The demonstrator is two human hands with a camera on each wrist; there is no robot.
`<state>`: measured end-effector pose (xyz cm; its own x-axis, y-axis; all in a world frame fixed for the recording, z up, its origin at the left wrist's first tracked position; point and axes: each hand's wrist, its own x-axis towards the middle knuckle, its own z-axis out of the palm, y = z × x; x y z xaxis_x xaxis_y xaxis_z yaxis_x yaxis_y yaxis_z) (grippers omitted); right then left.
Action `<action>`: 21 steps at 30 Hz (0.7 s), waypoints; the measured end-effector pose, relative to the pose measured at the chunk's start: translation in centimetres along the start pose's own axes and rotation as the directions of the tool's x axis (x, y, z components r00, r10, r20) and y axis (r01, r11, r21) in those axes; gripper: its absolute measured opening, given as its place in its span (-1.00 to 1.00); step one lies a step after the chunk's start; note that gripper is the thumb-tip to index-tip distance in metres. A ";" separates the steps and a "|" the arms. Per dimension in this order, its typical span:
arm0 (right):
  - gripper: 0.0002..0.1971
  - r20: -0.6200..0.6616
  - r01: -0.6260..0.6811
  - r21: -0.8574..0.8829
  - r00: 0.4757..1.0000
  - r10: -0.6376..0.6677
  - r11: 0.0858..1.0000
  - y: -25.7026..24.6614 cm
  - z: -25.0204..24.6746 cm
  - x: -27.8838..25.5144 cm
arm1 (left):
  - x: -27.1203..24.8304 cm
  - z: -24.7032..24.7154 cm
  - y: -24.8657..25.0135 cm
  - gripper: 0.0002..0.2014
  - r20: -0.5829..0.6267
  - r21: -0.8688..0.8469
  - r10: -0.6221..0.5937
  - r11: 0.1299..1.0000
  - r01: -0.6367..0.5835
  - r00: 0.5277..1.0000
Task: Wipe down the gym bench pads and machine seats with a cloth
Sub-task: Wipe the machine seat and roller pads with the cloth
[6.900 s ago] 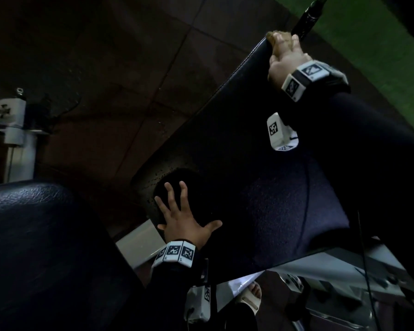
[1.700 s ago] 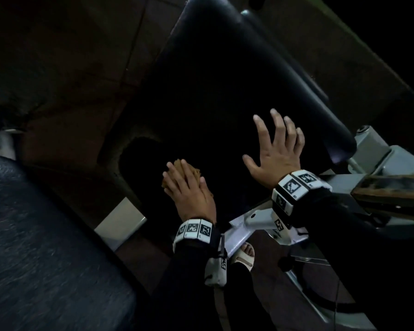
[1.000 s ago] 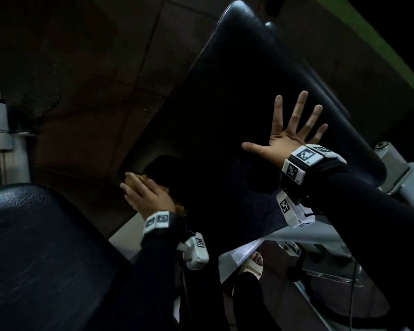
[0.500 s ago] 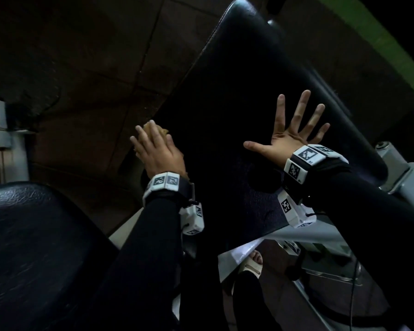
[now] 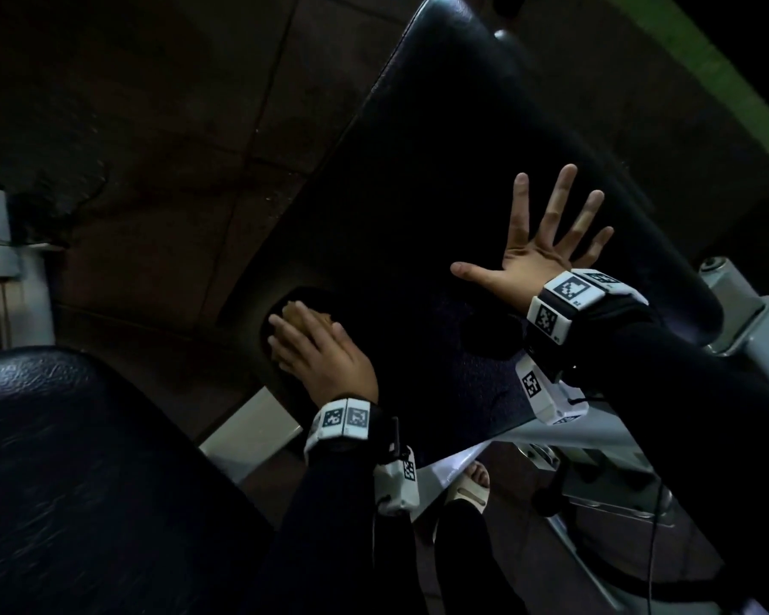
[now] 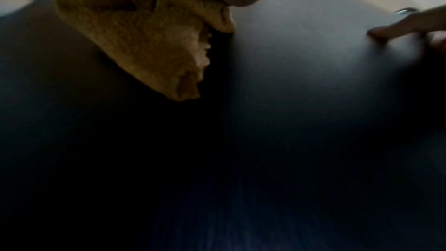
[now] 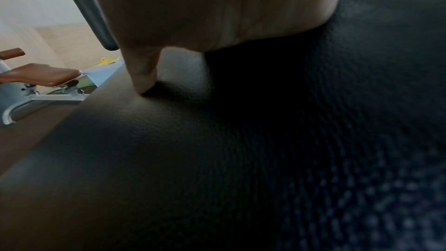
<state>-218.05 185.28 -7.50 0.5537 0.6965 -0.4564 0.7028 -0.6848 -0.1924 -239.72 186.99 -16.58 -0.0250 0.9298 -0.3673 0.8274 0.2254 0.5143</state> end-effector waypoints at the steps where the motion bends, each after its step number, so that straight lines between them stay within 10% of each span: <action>1: 0.20 0.002 -0.001 0.000 1.000 0.001 1.000 0.0 0.0 0.0 | 0.9 -0.2 0.1 -0.45 -0.011 -0.003 0.029 1.000 -0.029 1.000; 7: 0.20 0.006 0.010 0.008 1.000 -0.010 1.000 0.0 0.1 0.2 | 7.3 -3.1 -2.9 -0.48 -0.053 -0.008 0.068 0.998 -0.068 0.996; 21: 0.19 0.044 -0.015 -0.016 0.999 0.016 1.000 -0.1 -0.1 0.4 | 8.7 -2.9 -1.1 -0.49 -0.231 -0.100 -0.268 0.963 0.251 0.935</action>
<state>-217.91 185.66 -7.57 0.5446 0.6752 -0.4976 0.7014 -0.6919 -0.1712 -242.51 195.66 -18.06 -0.3745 0.8767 -0.3018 0.7346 0.4792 0.4803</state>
